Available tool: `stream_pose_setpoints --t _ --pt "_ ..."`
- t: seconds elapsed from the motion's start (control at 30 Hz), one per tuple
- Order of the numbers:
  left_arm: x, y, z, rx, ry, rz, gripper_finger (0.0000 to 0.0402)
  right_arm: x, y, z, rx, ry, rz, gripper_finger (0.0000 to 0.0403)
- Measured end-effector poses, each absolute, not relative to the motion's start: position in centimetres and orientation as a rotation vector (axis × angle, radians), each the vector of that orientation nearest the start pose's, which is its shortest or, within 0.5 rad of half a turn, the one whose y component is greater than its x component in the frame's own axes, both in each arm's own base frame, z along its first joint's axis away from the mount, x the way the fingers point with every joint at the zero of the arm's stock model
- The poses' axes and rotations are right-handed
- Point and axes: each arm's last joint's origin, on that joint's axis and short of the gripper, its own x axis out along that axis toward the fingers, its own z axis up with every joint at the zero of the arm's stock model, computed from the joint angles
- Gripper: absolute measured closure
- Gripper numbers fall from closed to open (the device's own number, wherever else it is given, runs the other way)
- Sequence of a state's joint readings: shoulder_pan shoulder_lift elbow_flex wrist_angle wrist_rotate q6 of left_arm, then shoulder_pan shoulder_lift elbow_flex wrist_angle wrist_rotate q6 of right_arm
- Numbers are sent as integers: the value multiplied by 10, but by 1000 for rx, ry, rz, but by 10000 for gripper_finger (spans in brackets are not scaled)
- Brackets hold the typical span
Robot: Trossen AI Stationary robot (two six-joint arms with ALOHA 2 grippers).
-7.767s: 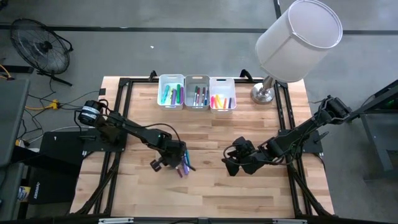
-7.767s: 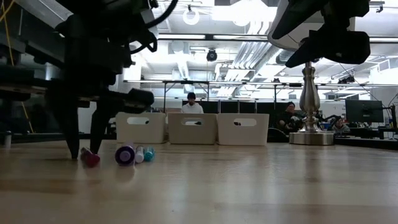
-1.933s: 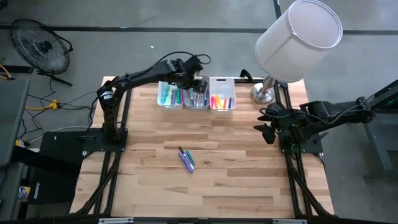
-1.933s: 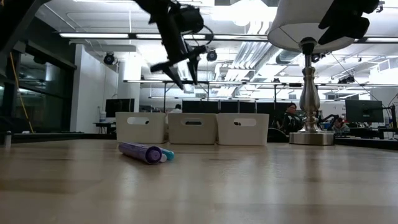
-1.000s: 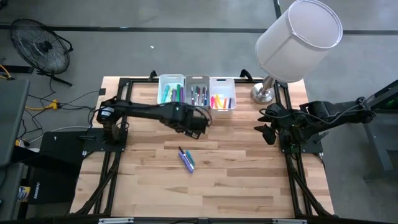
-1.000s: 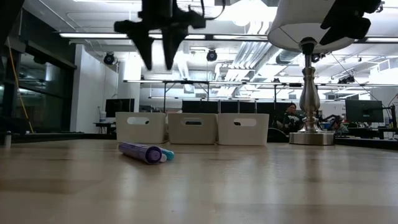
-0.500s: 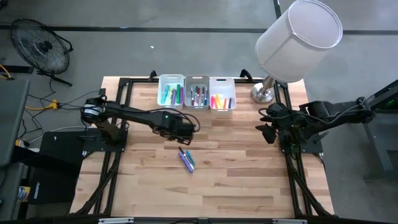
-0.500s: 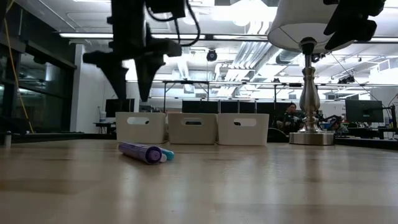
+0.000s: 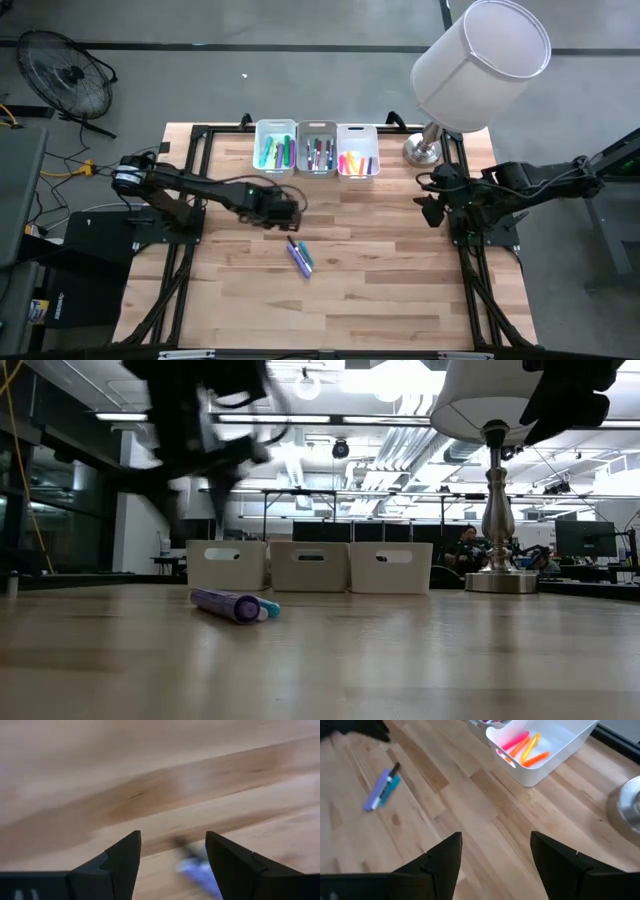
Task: Pick & Place Markers
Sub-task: Put the purple highlighter pen into the left white bin
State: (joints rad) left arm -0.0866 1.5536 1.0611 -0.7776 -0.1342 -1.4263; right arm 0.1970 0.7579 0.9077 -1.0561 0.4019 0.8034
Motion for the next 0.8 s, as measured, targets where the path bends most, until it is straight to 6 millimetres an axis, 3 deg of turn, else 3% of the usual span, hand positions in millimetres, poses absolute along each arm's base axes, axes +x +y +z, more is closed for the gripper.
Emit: stream_pose_setpoints --t 0.07,0.33,0.53,0.8 --pt "284 -30 209 -1118 974 925 186 118 12 306 449 751 -513 179" --pt "297 -74 222 -1413 674 944 186 106 11 303 293 857 -415 179" --pt "305 -94 224 -1536 658 995 186 97 10 303 253 892 -361 179" --pt "321 -103 228 -1568 735 1080 186 95 10 304 204 887 -337 179"
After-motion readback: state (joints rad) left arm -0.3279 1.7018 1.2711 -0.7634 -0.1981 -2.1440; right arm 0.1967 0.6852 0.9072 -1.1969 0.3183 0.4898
